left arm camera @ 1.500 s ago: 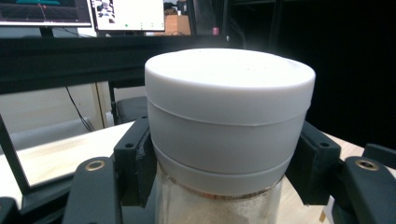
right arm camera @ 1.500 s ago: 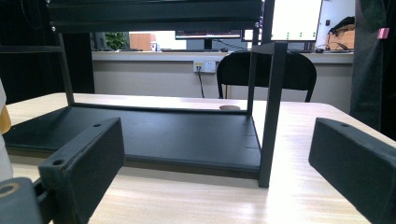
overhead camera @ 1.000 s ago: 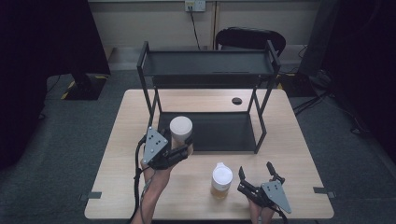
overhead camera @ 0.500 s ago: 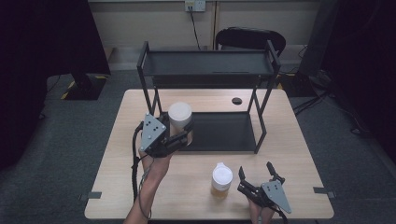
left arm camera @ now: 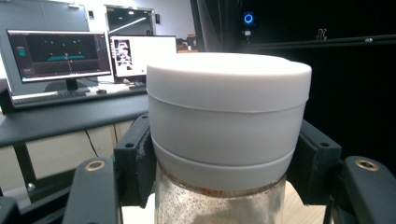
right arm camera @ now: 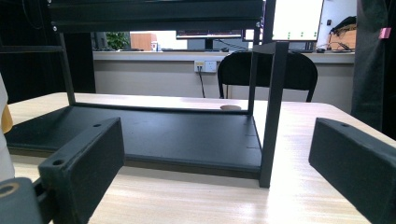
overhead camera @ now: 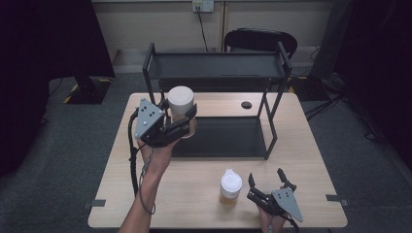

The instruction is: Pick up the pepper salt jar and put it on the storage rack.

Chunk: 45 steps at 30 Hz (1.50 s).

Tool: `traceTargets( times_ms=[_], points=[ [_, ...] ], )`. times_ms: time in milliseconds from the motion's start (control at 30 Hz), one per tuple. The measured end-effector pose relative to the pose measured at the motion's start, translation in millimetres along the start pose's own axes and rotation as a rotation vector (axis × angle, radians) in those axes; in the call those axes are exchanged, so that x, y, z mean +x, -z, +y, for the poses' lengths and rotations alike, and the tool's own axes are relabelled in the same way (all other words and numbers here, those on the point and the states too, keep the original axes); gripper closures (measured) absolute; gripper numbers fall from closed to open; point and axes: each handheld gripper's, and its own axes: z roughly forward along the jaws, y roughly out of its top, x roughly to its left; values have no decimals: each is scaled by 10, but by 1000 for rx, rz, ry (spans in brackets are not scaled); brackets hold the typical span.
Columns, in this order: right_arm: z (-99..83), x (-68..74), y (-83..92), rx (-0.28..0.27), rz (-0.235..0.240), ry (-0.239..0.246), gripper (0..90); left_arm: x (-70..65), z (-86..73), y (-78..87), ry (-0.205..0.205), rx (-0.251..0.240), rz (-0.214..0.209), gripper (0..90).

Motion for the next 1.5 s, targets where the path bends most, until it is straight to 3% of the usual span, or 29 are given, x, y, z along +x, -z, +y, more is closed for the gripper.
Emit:
traceTargets(
  times_ms=[267, 1167, 1500],
  points=[
    [-1, 1, 0, -1, 0, -1, 23, 27, 216, -117, -33, -4, 11, 354],
    [0, 10, 0, 0, -6, 0, 21, 300, 735, -564, 4, -21, 98, 354],
    [1, 10, 0, 0, -6, 0, 21, 371, 905, -845, -17, -8, 121, 354]
  ],
)
